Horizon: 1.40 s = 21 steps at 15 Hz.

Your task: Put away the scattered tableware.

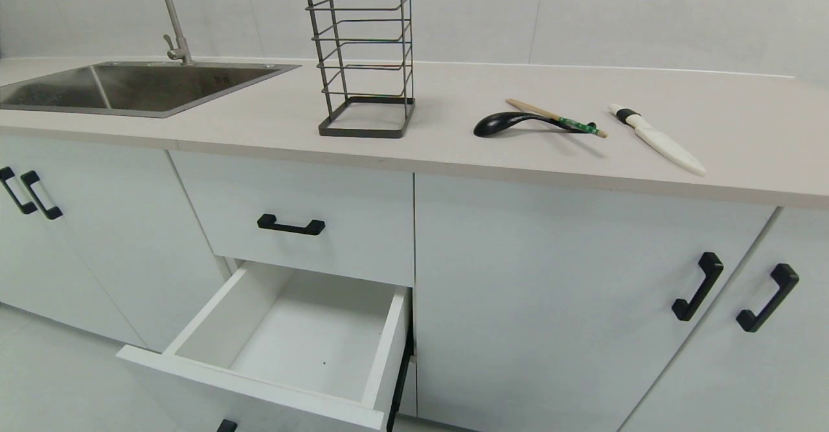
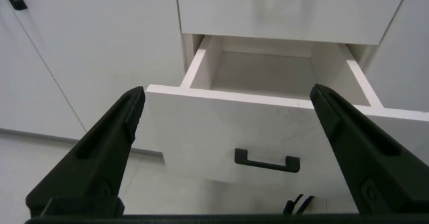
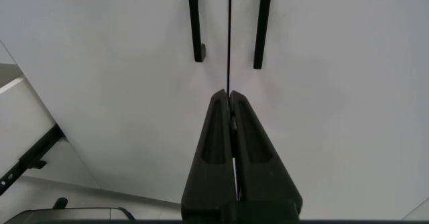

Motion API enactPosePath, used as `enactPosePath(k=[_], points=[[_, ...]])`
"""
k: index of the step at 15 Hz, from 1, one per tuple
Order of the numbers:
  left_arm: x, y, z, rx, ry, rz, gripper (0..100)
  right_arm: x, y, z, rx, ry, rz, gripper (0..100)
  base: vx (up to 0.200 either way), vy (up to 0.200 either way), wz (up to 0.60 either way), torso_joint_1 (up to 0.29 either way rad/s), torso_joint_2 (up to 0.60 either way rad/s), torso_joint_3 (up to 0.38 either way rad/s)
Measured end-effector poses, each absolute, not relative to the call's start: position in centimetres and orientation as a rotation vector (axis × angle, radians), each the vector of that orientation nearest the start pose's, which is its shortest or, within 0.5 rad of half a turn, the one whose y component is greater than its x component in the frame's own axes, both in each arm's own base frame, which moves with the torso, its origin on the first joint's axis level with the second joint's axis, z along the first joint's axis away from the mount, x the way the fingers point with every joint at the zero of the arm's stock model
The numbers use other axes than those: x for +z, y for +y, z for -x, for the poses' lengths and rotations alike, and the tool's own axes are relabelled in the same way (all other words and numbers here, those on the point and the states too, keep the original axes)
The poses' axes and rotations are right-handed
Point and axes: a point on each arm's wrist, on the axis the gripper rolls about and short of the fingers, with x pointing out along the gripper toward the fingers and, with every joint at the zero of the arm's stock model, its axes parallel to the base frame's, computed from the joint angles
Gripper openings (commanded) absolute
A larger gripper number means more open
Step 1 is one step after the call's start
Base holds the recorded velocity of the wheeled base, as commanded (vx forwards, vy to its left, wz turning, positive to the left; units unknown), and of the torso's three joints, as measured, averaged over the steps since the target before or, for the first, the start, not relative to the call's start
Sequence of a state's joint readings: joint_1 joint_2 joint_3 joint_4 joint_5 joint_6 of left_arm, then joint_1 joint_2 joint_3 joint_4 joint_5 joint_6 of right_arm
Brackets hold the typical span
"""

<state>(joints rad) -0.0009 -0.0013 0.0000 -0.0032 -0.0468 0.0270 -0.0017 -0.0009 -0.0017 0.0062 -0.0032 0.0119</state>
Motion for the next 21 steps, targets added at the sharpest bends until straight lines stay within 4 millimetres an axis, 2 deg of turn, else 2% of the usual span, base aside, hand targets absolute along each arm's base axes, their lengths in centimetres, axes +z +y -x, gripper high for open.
enactPosePath(k=[3,6,14,21], points=[[7.57,-0.08,2.29,-0.037,-0.004,-0.017,100,7.53,0.0,2.3,-0.005,0.003,-0.008,0,0.0,0.0,0.0,0.0,0.0,0.0],[7.58,-0.07,2.29,-0.033,-0.004,-0.013,100,7.53,-0.01,2.3,-0.007,0.004,-0.007,0,0.0,0.0,0.6,0.002,0.0,0.012],[7.57,-0.07,2.29,-0.033,-0.004,-0.014,100,7.53,-0.01,2.3,-0.007,0.004,-0.01,0,0.0,0.0,0.0,0.006,-0.01,-0.003],[7.57,-0.07,2.29,-0.033,-0.004,-0.014,100,7.53,-0.02,2.3,-0.011,0.004,-0.008,0,0.0,0.0,0.0,0.133,-0.06,-0.051]])
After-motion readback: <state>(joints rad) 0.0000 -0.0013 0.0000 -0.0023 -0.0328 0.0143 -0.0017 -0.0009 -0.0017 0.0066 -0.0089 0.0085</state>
